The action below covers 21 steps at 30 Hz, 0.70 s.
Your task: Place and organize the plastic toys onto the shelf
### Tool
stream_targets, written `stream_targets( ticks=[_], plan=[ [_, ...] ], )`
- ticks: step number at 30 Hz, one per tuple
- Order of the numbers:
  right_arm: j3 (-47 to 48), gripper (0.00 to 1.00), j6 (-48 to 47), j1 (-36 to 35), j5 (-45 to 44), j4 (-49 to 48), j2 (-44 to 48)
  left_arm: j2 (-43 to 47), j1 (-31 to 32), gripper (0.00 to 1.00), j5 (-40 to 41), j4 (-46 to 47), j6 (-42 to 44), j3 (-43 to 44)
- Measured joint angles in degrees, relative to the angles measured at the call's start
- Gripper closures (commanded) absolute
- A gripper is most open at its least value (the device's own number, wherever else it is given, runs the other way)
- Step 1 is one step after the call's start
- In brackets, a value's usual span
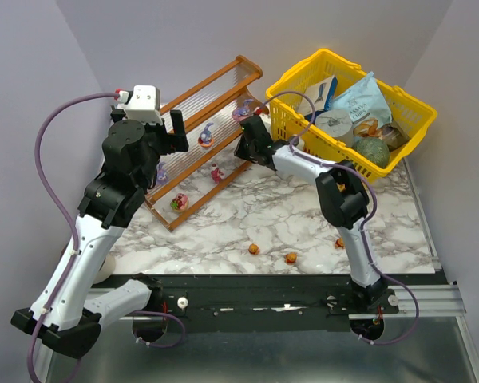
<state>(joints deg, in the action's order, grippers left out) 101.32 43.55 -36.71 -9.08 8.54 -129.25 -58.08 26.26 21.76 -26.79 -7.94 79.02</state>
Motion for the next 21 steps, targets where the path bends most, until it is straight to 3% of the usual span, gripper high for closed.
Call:
stream_targets(
  ticks=[21],
  plan=[
    [3.6,0.99,3.0,0.0,-4.1,1.4,-2.2,0.0,-0.8,0.01,-0.7,-0.1,0.0,0.0]
  ],
)
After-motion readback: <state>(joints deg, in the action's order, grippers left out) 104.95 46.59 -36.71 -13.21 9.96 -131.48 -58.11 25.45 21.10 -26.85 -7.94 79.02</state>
